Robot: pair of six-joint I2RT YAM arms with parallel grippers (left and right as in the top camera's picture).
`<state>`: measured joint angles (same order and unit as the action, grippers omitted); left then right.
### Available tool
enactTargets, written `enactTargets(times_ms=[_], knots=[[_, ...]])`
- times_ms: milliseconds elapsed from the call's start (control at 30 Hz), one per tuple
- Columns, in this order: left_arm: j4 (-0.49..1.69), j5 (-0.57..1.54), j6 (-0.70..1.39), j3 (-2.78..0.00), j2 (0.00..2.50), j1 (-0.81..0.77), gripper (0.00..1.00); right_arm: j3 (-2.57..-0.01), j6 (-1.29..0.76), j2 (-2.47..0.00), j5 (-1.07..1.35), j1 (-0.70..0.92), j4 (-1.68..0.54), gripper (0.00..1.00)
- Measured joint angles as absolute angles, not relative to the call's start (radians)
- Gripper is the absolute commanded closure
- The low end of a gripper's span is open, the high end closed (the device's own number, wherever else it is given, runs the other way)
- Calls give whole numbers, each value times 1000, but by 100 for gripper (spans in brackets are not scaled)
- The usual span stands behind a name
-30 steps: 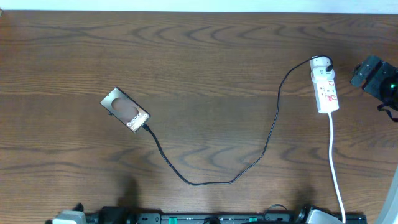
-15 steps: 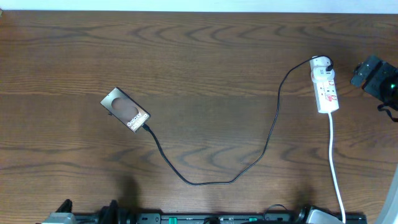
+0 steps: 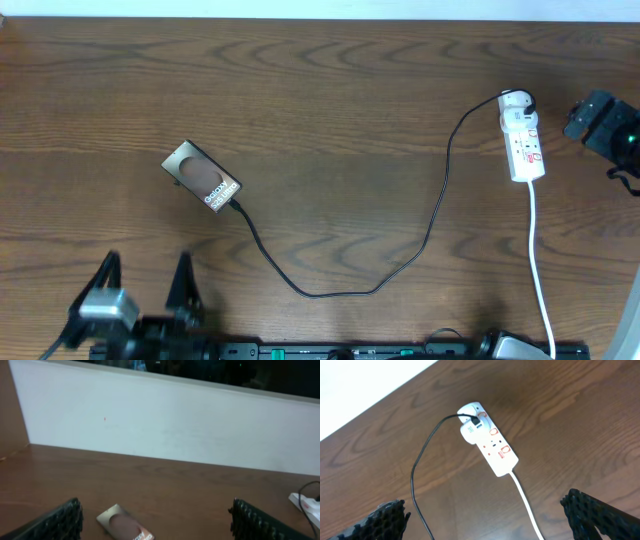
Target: Plug charger to phone and switch on socket
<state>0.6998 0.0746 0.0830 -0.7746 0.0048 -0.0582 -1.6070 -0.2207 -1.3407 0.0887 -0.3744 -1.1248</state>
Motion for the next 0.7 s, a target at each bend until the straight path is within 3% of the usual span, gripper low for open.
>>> enactTargets(times_ms=[700], knots=[[-358, 75, 81, -145, 6, -60, 9, -1607, -221, -1341, 89, -374, -1125, 1]])
